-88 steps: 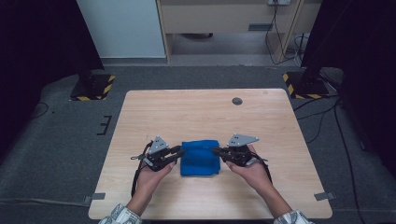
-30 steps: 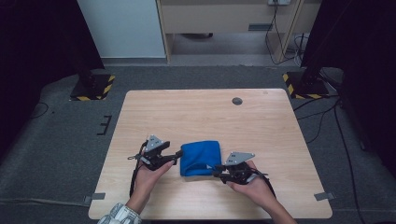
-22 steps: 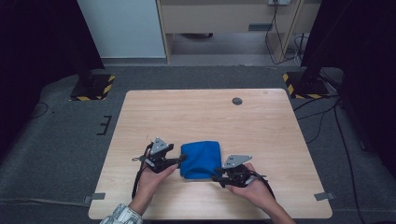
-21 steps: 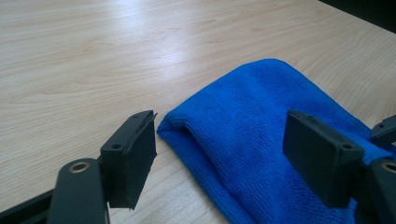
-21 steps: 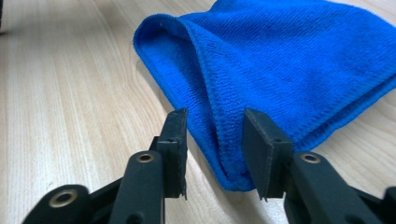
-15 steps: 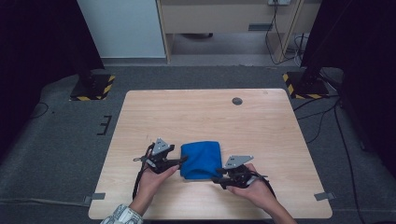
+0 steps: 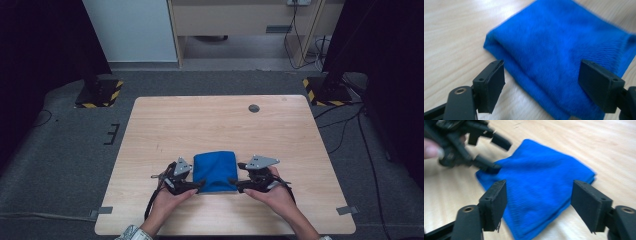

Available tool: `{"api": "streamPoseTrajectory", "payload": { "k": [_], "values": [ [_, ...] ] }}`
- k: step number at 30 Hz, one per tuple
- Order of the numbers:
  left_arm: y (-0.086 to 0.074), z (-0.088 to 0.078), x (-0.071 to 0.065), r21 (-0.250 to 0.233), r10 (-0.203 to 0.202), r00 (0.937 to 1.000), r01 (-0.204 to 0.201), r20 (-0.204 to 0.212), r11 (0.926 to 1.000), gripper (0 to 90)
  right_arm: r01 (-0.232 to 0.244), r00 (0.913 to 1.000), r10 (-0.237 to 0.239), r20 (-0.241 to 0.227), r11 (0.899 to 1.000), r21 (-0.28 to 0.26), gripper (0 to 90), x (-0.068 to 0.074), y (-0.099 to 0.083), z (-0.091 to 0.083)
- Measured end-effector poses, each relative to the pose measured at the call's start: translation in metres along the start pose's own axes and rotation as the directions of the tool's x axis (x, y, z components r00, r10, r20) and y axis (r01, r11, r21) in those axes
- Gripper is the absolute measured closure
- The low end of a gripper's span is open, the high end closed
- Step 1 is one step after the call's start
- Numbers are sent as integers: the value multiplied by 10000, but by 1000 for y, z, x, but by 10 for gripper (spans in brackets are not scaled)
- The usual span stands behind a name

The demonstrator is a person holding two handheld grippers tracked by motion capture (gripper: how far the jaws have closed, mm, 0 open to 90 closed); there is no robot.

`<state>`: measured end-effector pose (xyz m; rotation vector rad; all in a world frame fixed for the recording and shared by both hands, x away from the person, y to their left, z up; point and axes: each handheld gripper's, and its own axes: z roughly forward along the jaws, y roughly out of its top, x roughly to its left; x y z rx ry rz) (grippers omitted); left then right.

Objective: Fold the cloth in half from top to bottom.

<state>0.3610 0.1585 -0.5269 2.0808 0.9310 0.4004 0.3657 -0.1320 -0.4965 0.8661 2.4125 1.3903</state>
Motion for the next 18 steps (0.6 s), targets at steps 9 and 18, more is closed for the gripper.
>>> {"api": "streamPoseTrajectory", "payload": {
  "k": [9,18],
  "values": [
    [-3,-8,8,-376,-490,9987,485,-129,9981,188,-417,9963,433,736,9989,-222,192,-19,1,-3],
    [0,-19,26,-1193,-1351,9899,1291,-433,9844,117,-871,9857,908,1421,9957,-321,128,-31,-1,-3]
  ]
}}
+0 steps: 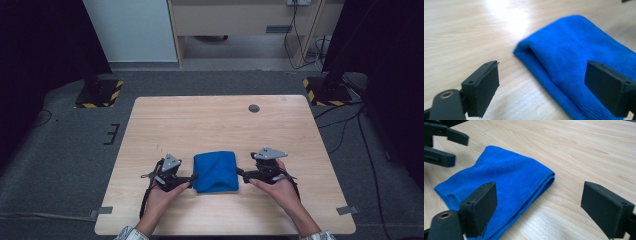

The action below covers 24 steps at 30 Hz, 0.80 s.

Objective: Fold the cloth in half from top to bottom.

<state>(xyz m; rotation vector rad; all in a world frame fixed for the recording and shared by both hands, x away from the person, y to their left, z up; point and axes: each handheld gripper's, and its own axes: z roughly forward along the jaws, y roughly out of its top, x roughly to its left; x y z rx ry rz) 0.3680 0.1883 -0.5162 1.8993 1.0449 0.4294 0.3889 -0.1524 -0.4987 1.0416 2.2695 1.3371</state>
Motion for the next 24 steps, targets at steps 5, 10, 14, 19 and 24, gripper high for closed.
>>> {"api": "streamPoseTrajectory", "payload": {
  "k": [5,10,14,19,24],
  "values": [
    [2,-7,15,-215,-510,9977,500,-458,9985,99,-207,9994,210,272,9997,-115,86,-5,2,0],
    [1,-13,29,-274,-820,9936,801,-773,9964,99,-297,9984,306,479,9994,-188,77,-13,2,-4],
    [1,-15,37,-275,-952,9912,930,-921,9953,99,-454,9969,470,632,9986,-252,76,-19,1,-7],
    [-1,-17,47,-149,-968,9893,958,-1087,9953,99,-598,9945,620,841,9978,-285,75,-28,-1,-10],
    [-4,-20,58,13,-1050,9853,1061,-1350,9944,99,-792,9885,810,1275,9967,-191,76,-44,-6,-15]
  ]
}}
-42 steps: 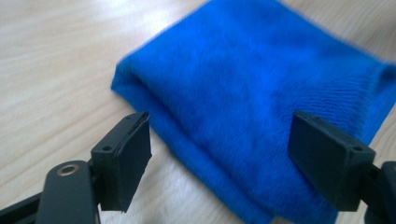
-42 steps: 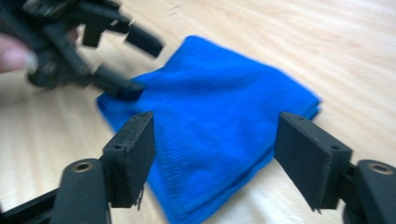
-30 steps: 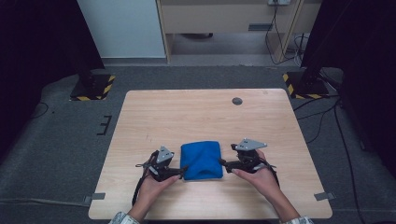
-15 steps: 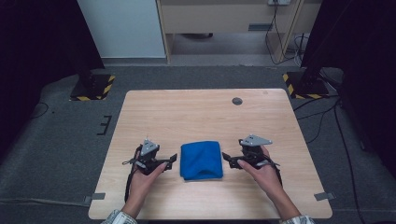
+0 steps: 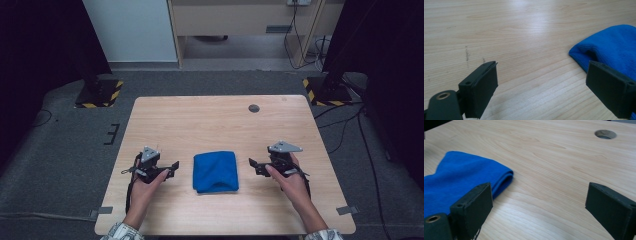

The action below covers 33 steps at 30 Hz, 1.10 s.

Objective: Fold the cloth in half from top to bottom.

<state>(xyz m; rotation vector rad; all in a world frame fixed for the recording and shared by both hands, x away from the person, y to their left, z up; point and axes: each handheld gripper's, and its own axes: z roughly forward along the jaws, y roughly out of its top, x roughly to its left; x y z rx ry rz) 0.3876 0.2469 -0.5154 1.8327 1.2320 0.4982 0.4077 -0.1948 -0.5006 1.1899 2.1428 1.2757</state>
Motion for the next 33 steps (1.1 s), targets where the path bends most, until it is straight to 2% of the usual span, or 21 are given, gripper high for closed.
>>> {"api": "streamPoseTrajectory", "payload": {
  "k": [3,9,12,17,23,29,33],
  "values": [
    [0,0,4,42,-55,10000,55,-72,10000,101,-146,9998,145,146,9999,67,76,-9,-3,-2],
    [-3,2,13,389,109,9996,-99,-269,9992,103,-485,9983,477,341,9986,231,78,-23,-8,-5],
    [-4,3,17,501,10,9996,4,-284,9987,103,-637,9973,623,395,9974,332,78,-28,-10,-7],
    [-5,4,23,694,171,9987,-136,-490,9975,103,-667,9966,637,522,9961,581,78,-36,-15,-8],
    [-8,5,33,958,168,9974,-100,-704,9953,103,-841,9935,766,836,9923,908,78,-48,-21,-10],
    [-12,5,43,1151,120,9950,-5,-994,9934,103,-1214,9867,1105,1195,9887,883,77,-65,-24,-17],
    [-13,5,47,1221,43,9946,85,-1038,9925,102,-1592,9782,1454,1485,9835,857,80,-76,-28,-21]
  ]
}}
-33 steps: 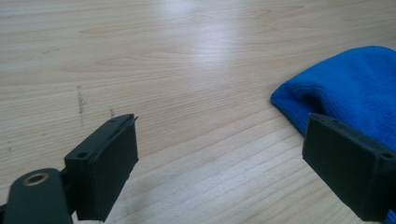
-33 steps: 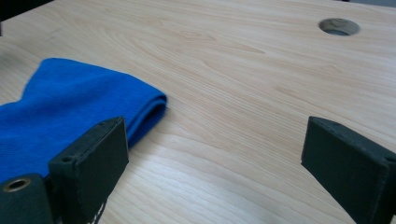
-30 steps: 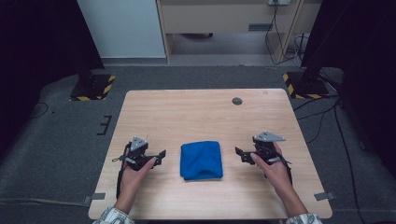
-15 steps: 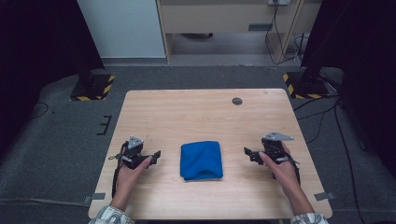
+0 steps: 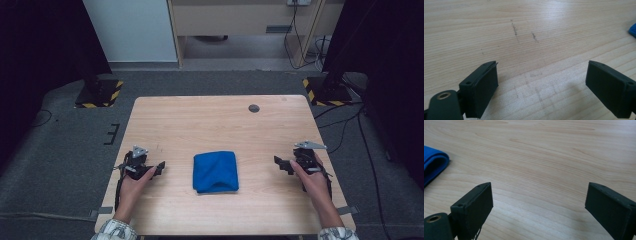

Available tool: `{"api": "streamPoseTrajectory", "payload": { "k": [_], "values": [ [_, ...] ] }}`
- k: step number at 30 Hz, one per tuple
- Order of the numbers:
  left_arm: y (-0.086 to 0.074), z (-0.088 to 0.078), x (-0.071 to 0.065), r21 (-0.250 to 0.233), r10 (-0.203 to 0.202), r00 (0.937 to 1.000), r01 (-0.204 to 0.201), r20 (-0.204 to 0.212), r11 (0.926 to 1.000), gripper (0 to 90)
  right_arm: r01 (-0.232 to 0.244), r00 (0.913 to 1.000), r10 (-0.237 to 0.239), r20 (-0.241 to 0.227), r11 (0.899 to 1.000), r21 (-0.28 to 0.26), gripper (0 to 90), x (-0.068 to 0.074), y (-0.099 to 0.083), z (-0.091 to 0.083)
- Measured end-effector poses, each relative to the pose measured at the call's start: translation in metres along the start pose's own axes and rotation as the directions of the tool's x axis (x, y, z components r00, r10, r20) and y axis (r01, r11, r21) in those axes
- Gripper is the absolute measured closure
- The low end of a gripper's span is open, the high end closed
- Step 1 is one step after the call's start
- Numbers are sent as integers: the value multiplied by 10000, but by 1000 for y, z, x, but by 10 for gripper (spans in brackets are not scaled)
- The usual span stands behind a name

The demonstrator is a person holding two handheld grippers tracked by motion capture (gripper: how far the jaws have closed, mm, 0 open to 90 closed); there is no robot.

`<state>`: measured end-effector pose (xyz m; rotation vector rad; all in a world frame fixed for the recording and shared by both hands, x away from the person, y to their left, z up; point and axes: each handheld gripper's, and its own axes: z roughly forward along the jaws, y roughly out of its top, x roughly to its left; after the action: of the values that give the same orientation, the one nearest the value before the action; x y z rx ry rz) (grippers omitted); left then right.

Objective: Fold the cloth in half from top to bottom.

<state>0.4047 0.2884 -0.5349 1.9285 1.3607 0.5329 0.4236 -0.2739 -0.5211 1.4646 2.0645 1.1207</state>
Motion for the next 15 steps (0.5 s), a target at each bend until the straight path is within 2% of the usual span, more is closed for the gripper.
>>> {"api": "streamPoseTrajectory", "payload": {
  "k": [6,9,13,15],
  "values": [
    [1,2,-2,211,177,9998,-175,-73,9996,96,-390,9988,391,308,9992,-16,81,-13,-3,-2],
    [1,3,-4,335,379,9992,-373,-162,9987,87,-529,9979,527,387,9986,41,80,-13,-4,-1],
    [1,4,-7,495,698,9971,-682,-312,9964,76,-459,9979,444,475,9985,305,79,-14,-7,3],
    [1,4,-7,498,708,9971,-693,-280,9964,71,-511,9974,487,536,9978,428,77,-14,-8,5]
  ]
}}
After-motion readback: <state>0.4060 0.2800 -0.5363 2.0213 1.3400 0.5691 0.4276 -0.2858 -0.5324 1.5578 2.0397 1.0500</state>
